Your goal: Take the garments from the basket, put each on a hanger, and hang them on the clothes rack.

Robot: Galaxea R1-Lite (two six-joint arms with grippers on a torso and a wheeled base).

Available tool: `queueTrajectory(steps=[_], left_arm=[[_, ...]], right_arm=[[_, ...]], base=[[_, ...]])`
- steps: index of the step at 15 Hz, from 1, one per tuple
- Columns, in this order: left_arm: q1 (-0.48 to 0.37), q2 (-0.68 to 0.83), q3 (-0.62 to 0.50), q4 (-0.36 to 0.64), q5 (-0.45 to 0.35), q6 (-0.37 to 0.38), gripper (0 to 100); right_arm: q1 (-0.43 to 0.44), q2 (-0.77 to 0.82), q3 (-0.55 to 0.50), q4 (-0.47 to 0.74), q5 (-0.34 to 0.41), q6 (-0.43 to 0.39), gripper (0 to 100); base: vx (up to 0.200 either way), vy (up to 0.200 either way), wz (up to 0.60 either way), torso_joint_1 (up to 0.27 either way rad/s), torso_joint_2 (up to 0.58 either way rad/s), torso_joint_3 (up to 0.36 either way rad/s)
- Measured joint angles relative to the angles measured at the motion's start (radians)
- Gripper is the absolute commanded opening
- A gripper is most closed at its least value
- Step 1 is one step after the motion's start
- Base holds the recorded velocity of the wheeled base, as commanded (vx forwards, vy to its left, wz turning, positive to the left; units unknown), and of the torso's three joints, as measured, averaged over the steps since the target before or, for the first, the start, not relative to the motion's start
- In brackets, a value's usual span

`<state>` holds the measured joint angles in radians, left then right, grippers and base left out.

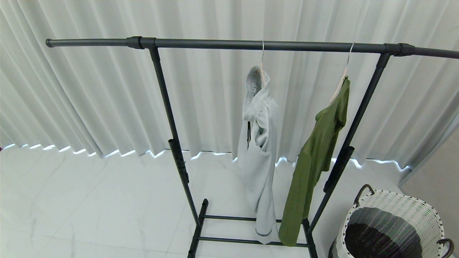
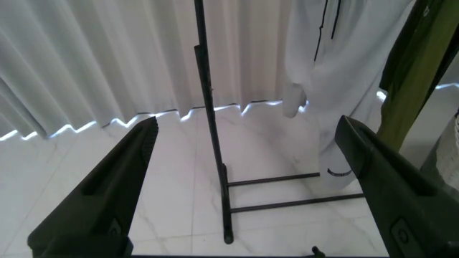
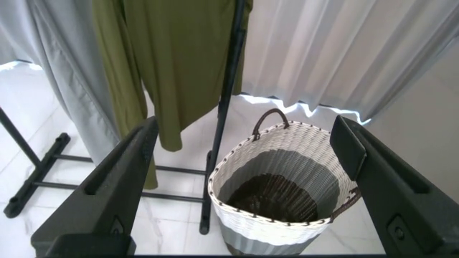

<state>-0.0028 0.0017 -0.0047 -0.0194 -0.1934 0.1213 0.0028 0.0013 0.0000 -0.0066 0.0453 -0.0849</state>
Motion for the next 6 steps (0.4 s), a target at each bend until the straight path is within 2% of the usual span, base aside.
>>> queueTrajectory(steps=[6], left_arm=[[0.000,0.000,0.000,0.000,0.000,0.000,100]], right_arm=[[0.000,0.000,0.000,0.000,0.000,-0.004,100]], base=[[0.000,0.000,0.00,0.000,0.00,0.000]])
